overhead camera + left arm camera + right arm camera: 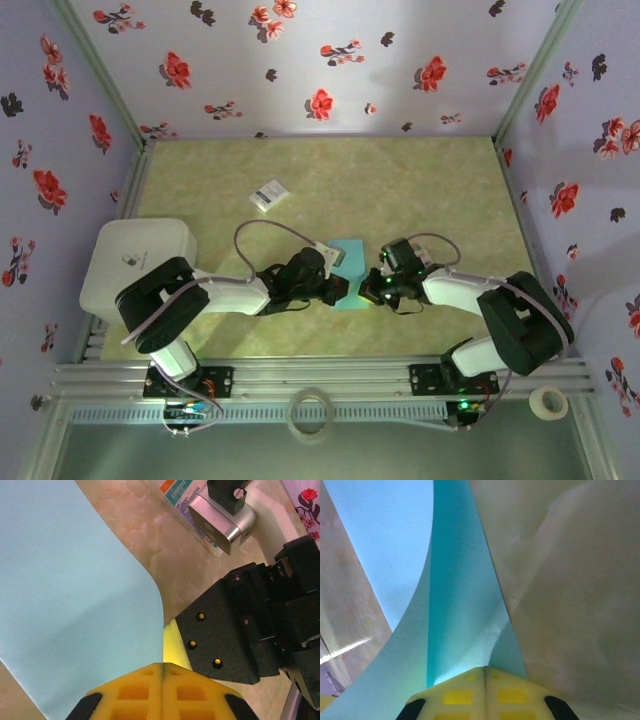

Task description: Fold a paper plane with a square sheet of paper (pick it up from the middle)

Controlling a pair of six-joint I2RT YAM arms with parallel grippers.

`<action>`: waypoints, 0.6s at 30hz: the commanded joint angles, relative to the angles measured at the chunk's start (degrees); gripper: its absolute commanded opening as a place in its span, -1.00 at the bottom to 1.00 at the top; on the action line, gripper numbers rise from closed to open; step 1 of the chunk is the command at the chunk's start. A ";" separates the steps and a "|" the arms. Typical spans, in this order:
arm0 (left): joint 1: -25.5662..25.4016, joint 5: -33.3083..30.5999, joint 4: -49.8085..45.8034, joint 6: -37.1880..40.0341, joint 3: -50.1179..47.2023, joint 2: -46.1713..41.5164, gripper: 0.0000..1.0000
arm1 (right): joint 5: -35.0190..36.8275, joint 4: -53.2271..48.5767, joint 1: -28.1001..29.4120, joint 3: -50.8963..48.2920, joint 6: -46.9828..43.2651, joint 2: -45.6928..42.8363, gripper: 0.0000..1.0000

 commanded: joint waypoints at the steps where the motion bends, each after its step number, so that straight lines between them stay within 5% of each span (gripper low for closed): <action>1: 1.28 0.05 -1.32 2.03 0.66 1.52 -1.00 | 5.49 -7.89 0.29 0.38 -3.65 2.21 -0.90; 18: 4.63 0.50 -4.68 5.94 3.07 4.37 -0.91 | 6.90 -11.87 0.19 3.04 -8.01 2.40 -0.90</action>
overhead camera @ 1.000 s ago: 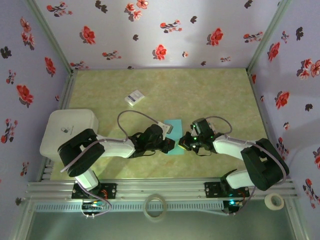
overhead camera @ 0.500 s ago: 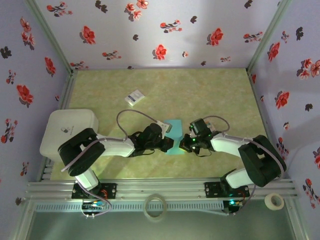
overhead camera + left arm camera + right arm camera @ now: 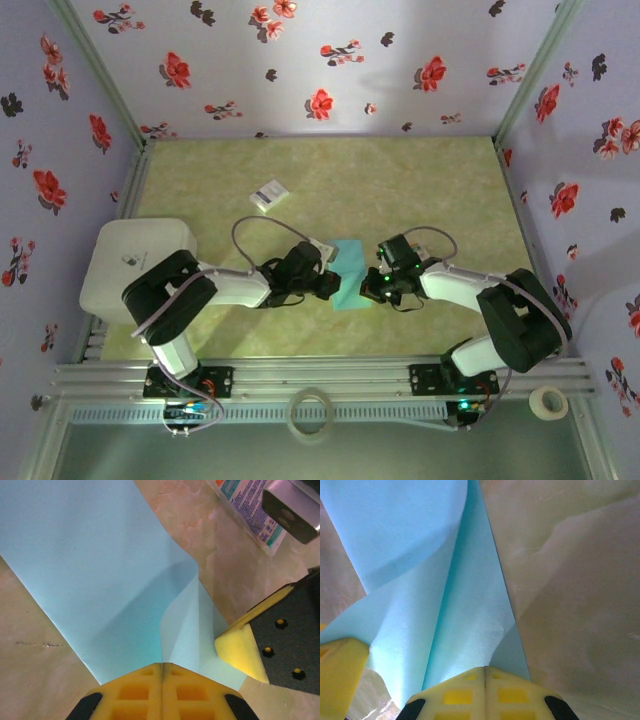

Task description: Fold a paper plane with a square sheet of paper (pick it up from the middle)

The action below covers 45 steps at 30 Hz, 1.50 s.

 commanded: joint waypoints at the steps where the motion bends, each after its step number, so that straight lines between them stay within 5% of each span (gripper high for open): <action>1: 0.77 0.68 -1.69 2.89 2.10 1.36 -0.91 | 4.24 -5.83 -0.05 -0.17 -1.78 1.74 -0.90; 34: 4.16 6.82 -1.23 -3.04 1.29 5.44 -0.88 | 1.24 -5.31 -0.09 2.13 -1.54 -0.83 -0.73; 45: 1.57 4.09 0.86 -8.98 -1.26 2.17 -0.90 | -4.87 7.38 0.70 -3.34 7.79 -4.05 -0.76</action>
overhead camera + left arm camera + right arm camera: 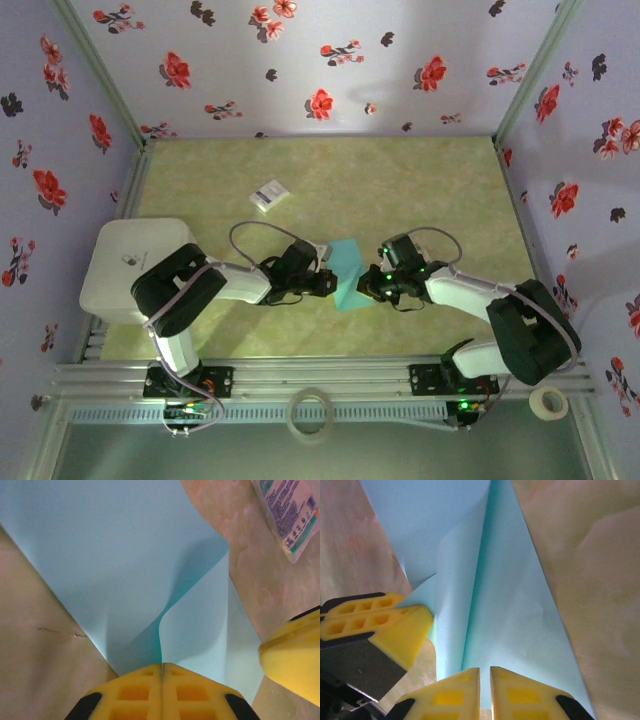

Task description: Fold a paper plane with a square sheet of paper (pick it up from the middle)

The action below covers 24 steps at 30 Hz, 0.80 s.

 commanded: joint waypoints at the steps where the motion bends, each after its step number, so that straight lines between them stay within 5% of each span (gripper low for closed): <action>1: -0.77 -0.86 -1.40 -1.67 -0.38 -1.05 -0.90 | -1.71 3.45 0.57 -1.06 3.03 0.90 -0.80; 24: -0.50 -1.01 -5.95 6.25 3.84 -1.33 -0.86 | 3.63 -3.99 0.84 -0.05 -1.70 5.47 -0.94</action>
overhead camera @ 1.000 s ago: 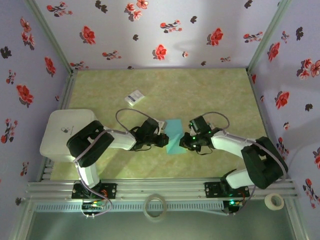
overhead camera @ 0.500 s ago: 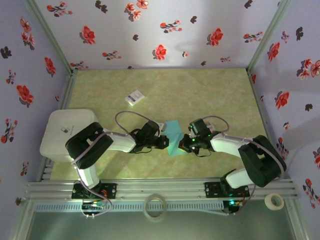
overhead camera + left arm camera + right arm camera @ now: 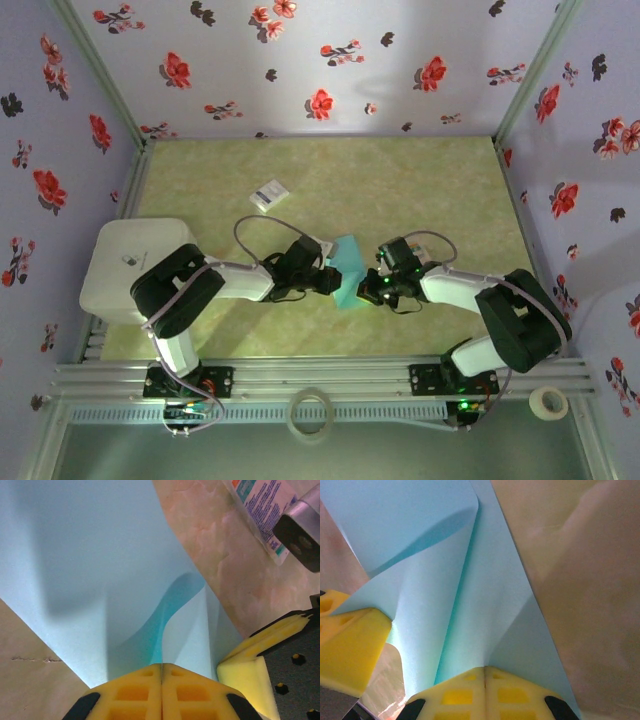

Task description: Fold a paper plane with a square sheet of paper (pick it up from the middle)

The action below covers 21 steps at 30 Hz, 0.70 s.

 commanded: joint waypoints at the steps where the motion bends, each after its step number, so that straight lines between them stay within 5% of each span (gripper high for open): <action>1: 0.08 -0.09 -2.89 2.06 0.54 -1.03 -0.86 | 3.56 -4.93 0.40 -0.03 -1.13 1.02 -0.93; 21: 0.44 0.34 -4.54 0.57 0.84 0.13 -0.84 | 3.28 -4.67 0.44 0.06 -1.13 1.02 -0.92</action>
